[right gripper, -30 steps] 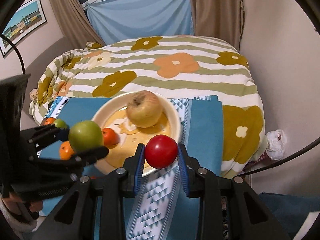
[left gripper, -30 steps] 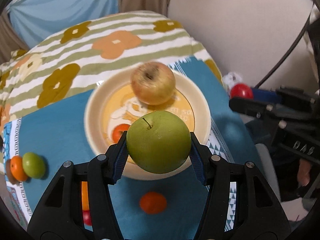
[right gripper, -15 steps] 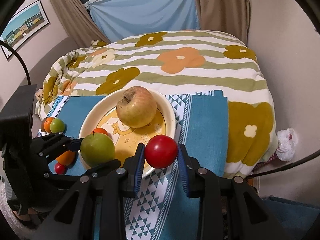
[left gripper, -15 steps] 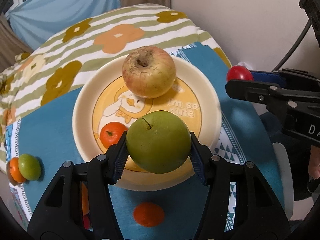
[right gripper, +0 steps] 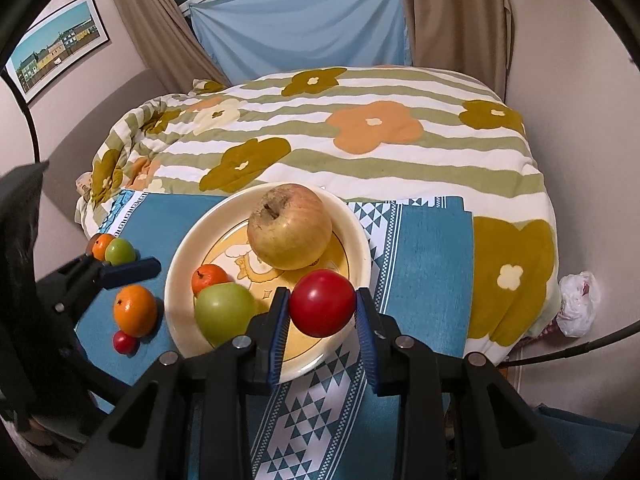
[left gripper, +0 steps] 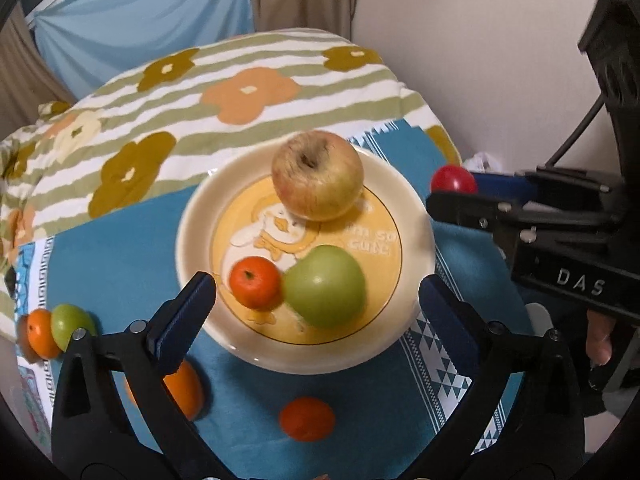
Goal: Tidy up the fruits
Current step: 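Lower the red tomato into the bowl and open the right tool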
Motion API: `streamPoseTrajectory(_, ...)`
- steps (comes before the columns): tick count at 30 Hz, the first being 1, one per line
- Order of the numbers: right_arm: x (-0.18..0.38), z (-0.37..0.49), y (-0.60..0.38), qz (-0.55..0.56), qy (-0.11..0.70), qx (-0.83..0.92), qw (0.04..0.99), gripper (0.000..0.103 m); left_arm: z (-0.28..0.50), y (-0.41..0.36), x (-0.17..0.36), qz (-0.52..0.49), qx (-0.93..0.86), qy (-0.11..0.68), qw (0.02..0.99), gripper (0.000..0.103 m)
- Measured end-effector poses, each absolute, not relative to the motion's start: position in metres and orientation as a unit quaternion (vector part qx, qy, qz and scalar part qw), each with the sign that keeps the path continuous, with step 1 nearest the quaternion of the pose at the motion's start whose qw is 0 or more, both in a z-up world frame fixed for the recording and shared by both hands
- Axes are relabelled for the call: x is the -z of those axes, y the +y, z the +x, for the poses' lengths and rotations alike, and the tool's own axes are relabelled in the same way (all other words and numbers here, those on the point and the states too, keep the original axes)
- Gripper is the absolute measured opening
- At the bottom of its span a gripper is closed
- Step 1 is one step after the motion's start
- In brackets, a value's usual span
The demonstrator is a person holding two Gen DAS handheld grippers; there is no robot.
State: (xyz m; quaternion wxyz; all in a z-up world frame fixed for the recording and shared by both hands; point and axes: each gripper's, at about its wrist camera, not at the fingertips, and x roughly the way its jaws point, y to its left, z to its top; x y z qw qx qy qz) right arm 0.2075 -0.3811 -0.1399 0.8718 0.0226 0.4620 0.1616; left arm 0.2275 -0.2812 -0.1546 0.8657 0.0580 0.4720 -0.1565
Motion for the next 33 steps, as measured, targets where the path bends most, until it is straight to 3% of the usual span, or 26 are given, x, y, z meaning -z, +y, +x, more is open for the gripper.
streamPoseTrajectory(12,0.150,0.213,-0.357,0.004,0.468,-0.190,0.863,0.030,0.210,-0.232,0.122,0.039,0.119,0.460,0.879,0.103)
streamPoseTrajectory(24,0.165,0.232,-0.352,-0.014,0.468,-0.190,0.863,0.030,0.199,-0.207,0.140,0.017,0.094,0.478,0.873,0.103)
streamPoseTrajectory(25,0.164,0.232,-0.352,-0.019,0.464,-0.191,0.865,0.036,0.198,-0.206,0.141,0.017,0.093,0.479,0.872,0.103)
streamPoseTrajectory(27,0.162,0.230,-0.351,-0.029,0.458,-0.187,0.869,0.093,0.197,-0.204,0.142,0.013,0.091,0.481,0.872,0.103)
streamPoseTrajectory(28,0.162,0.228,-0.352,-0.028,0.455,-0.192,0.869,0.103,0.196,-0.203,0.142,0.011,0.091,0.482,0.872,0.103)
streamPoseTrajectory(33,0.159,0.219,-0.356,-0.016,0.448,-0.192,0.873,0.103,0.188,-0.197,0.139,0.013,0.086,0.481,0.873,0.103)
